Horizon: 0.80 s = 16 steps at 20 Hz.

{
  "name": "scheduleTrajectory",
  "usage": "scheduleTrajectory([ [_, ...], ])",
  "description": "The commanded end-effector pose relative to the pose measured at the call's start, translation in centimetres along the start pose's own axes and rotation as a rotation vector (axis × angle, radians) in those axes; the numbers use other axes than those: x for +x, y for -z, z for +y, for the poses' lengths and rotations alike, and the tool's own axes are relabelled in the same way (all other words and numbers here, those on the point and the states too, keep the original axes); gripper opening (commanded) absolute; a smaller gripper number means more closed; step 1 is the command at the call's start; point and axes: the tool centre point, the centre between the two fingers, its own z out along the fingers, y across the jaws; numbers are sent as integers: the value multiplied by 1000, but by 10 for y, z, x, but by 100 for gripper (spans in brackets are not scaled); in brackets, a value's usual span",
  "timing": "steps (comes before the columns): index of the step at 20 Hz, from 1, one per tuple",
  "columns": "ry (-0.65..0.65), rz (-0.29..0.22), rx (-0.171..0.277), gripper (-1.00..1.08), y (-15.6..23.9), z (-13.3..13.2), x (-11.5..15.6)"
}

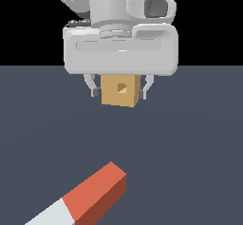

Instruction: Insert the peg into the horizontal hole in a box.

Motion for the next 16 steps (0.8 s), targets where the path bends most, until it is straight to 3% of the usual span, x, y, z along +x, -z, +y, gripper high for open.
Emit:
scheduleTrajectory([
  [1,-103,-3,0,100,-13,-1,-36],
  [9,-451,-7,-1,100,-55,-34,-150],
  [16,-580,-7,-1,100,-71,-57,-187],
])
